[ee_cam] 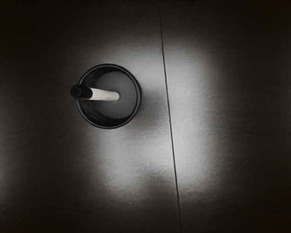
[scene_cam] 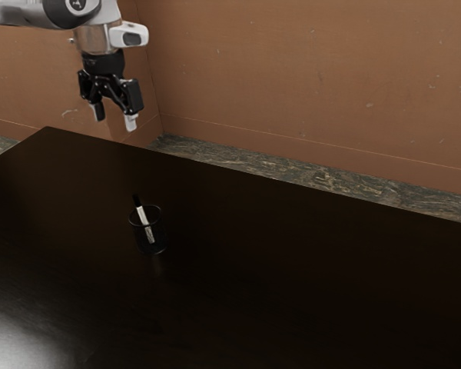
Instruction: Take the marker out of the pen holder and place it to the left of the pen holder.
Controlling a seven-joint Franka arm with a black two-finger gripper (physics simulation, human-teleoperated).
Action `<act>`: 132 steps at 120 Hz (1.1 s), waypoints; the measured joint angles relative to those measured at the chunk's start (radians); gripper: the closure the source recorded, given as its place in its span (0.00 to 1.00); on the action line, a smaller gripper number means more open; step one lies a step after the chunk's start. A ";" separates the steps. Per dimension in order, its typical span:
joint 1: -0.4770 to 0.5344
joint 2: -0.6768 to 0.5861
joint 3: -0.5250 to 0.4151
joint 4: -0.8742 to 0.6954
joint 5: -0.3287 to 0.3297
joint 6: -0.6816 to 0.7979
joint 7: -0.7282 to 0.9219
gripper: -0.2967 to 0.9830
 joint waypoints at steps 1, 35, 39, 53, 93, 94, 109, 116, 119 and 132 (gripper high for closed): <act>0.000 0.000 0.000 0.000 0.000 0.002 0.001 0.23; 0.014 0.010 0.007 -0.003 -0.057 0.028 0.027 0.23; 0.034 0.028 0.008 0.002 -0.092 0.030 0.036 0.23; 0.135 0.086 0.011 0.000 -0.205 0.032 0.094 0.23; 0.180 0.286 0.008 0.004 -0.226 0.137 0.243 0.23; 0.181 0.294 0.008 0.008 -0.224 0.139 0.246 0.23; 0.194 0.387 0.009 0.030 -0.211 0.179 0.297 0.23; 0.197 0.412 0.009 0.033 -0.209 0.195 0.319 0.23; 0.199 0.420 0.009 0.033 -0.208 0.202 0.327 0.23; 0.201 0.445 0.009 0.033 -0.206 0.232 0.361 0.23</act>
